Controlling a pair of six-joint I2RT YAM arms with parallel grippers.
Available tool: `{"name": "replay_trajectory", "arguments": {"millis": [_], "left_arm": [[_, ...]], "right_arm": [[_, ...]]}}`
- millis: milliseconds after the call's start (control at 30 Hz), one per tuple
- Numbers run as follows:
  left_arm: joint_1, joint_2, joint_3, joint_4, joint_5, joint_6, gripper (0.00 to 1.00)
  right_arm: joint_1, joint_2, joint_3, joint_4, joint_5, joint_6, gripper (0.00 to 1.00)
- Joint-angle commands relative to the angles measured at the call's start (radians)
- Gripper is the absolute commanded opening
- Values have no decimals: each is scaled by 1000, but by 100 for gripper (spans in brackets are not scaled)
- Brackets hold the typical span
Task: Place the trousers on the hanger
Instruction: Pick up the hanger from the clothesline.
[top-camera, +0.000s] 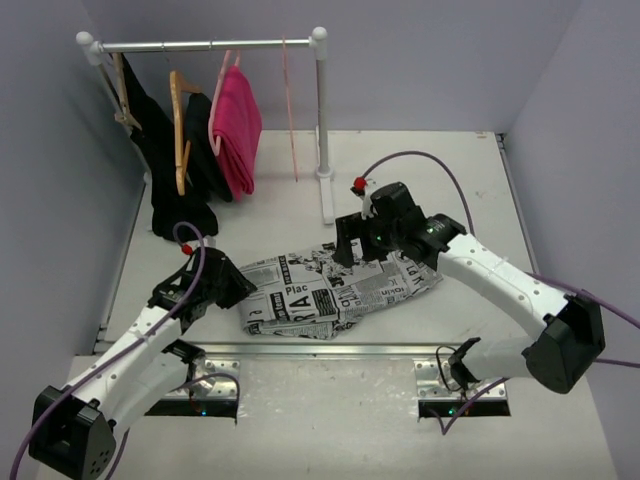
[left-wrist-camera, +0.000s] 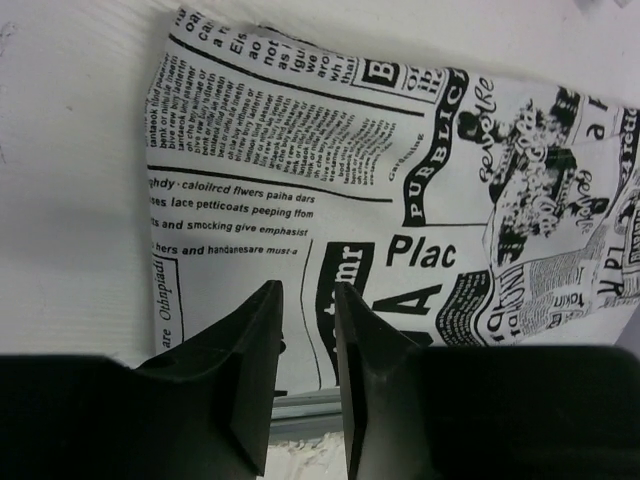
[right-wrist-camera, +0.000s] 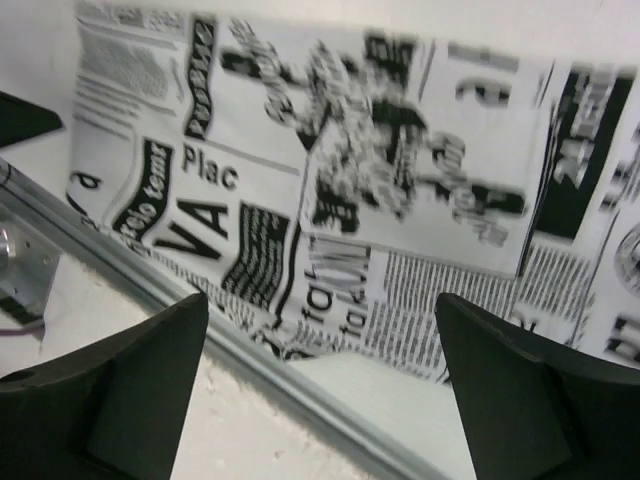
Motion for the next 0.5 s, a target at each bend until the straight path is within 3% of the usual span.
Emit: {"name": "replay_trajectory", "arguments": {"millis": [0,33,100,200,267,400,467], "left_arm": [[-8,43,-12,24,60,53,29],[-8,48,-25,32,60,51,25],[-8,147,-53,64,66,31,8],[-9,243,-79,68,37,-1,0],[-17,260,-71,40,0,-16,0],[-18,136,-25,-59,-80,-36,0],[-18,73,30,-97,-82,-15,8]], "right_arm": [[55,29,221,48,137,35,99],[56,33,229,46,128,33,99],[68,108,362,19,122,22,99],[74,200,507,22,142,-4,99],[77,284,645,9,174,-17,99],[83,495,949,-66,337,-17,99],[87,614,1046,-65,409,-22,98]]}}
